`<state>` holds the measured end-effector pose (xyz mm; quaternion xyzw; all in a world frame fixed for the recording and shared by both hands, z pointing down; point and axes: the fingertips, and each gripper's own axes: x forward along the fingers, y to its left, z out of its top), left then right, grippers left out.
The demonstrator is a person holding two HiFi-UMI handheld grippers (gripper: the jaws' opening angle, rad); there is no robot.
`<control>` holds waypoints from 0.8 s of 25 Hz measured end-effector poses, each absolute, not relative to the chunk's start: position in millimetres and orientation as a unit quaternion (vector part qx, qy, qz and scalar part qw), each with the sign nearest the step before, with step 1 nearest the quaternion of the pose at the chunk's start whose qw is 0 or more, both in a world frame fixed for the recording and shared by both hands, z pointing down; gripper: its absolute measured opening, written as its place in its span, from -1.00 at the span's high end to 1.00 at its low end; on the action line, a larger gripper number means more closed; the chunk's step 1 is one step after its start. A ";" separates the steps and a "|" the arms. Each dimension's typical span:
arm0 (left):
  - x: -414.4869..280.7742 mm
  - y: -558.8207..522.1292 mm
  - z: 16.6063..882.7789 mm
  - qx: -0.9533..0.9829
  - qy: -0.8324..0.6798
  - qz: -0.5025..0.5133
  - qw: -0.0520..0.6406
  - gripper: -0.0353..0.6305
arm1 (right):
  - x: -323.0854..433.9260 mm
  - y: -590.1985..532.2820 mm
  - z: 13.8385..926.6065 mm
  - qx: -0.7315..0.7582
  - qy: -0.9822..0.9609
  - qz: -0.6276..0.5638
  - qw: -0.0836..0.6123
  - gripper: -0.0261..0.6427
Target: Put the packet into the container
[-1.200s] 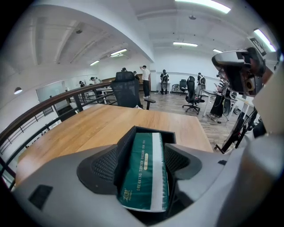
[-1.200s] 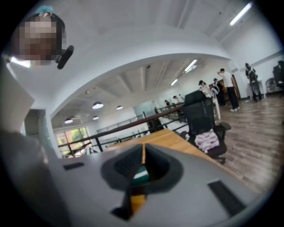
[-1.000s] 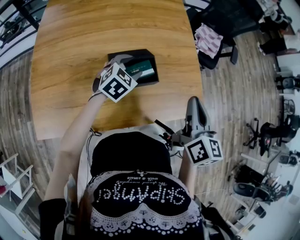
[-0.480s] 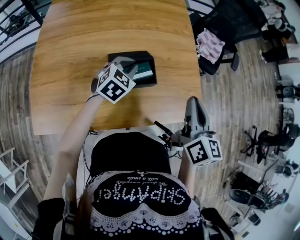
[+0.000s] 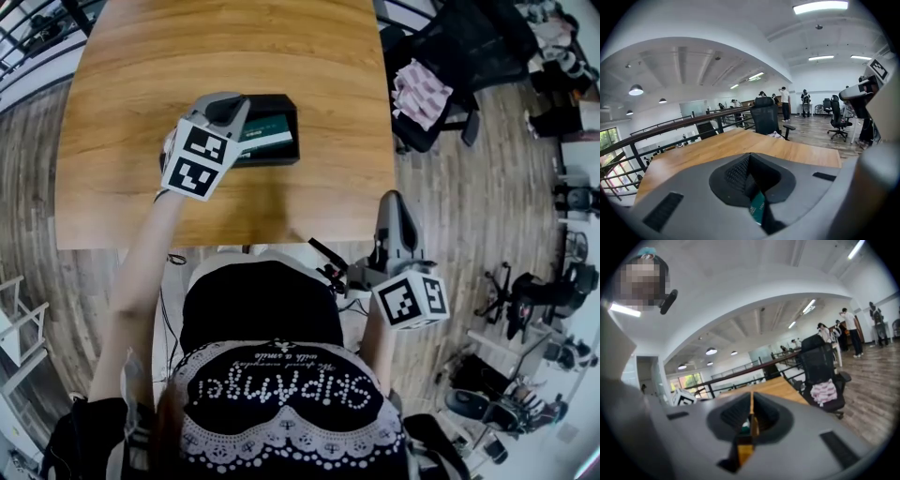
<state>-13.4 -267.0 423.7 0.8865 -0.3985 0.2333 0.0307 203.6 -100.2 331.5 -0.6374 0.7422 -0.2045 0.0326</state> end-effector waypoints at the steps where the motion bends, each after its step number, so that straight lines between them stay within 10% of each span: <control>1: -15.3 -266.9 416.5 0.884 -0.409 0.223 0.029 0.80 | 206.0 -99.8 331.1 -0.635 0.744 -0.204 0.032 0.80; 20: -6.9 -176.8 292.9 0.878 -0.473 0.062 -0.029 0.80 | 236.5 -52.4 321.6 -0.615 0.769 -0.170 0.038 0.81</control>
